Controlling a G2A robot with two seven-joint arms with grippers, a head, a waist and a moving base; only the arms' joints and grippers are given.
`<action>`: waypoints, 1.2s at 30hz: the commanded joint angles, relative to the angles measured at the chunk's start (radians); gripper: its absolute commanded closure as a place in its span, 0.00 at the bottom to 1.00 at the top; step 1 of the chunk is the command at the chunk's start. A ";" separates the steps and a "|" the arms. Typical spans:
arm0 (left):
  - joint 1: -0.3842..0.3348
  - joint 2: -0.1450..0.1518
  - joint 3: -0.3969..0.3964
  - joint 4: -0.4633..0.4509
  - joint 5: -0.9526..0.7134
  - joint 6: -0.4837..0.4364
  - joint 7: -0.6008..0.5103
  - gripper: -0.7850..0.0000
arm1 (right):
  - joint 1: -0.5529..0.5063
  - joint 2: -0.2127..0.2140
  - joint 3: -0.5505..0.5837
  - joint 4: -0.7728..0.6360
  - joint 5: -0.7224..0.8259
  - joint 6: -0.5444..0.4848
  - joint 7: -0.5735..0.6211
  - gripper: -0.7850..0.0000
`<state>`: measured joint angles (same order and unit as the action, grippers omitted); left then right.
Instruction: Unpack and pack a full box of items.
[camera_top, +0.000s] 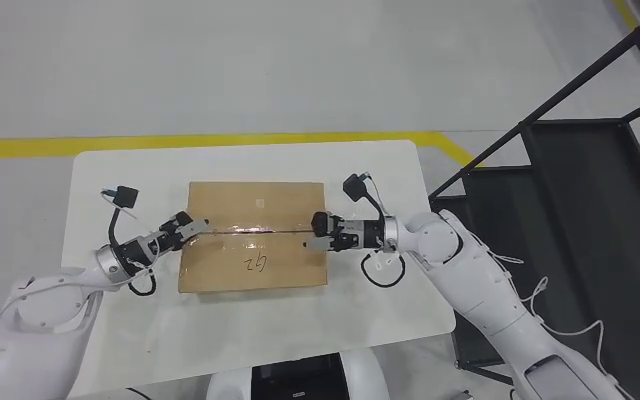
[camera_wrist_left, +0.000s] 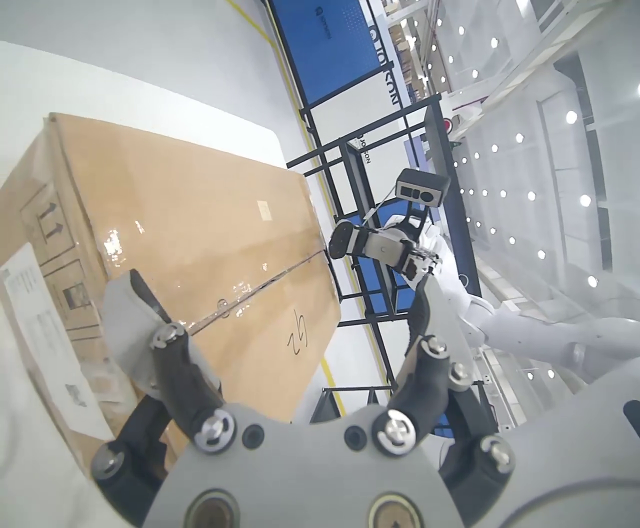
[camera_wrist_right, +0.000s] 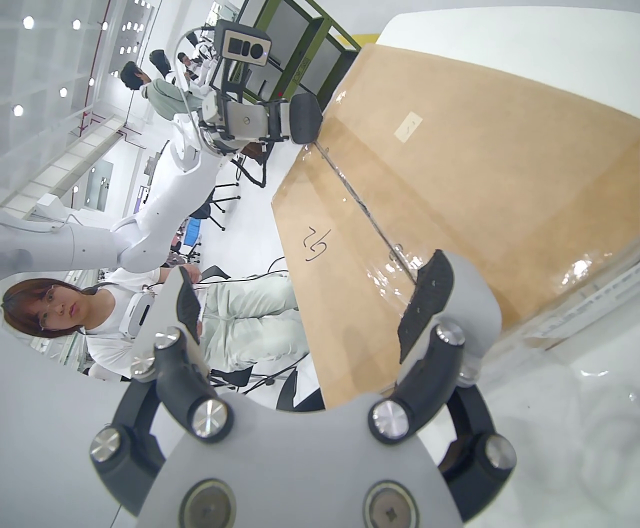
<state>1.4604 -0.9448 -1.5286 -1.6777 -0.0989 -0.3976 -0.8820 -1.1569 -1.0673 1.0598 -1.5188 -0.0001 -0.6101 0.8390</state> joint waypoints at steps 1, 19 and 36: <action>-0.003 0.000 0.005 0.003 0.005 0.003 -0.004 0.00 | -0.007 0.003 0.010 -0.008 0.004 -0.003 0.000 0.00; 0.014 0.007 -0.011 -0.024 -0.002 0.006 -0.029 0.00 | -0.122 0.058 0.220 -0.069 -0.295 -0.081 -0.057 0.00; 0.014 0.007 -0.011 -0.024 -0.002 0.006 -0.029 0.00 | -0.012 0.072 0.210 0.158 -0.386 -0.384 -0.055 0.00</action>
<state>1.4739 -0.9382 -1.5398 -1.7019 -0.1007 -0.3918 -0.9114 -1.1693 -0.9952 1.2699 -1.3608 -0.3857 -0.9947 0.7841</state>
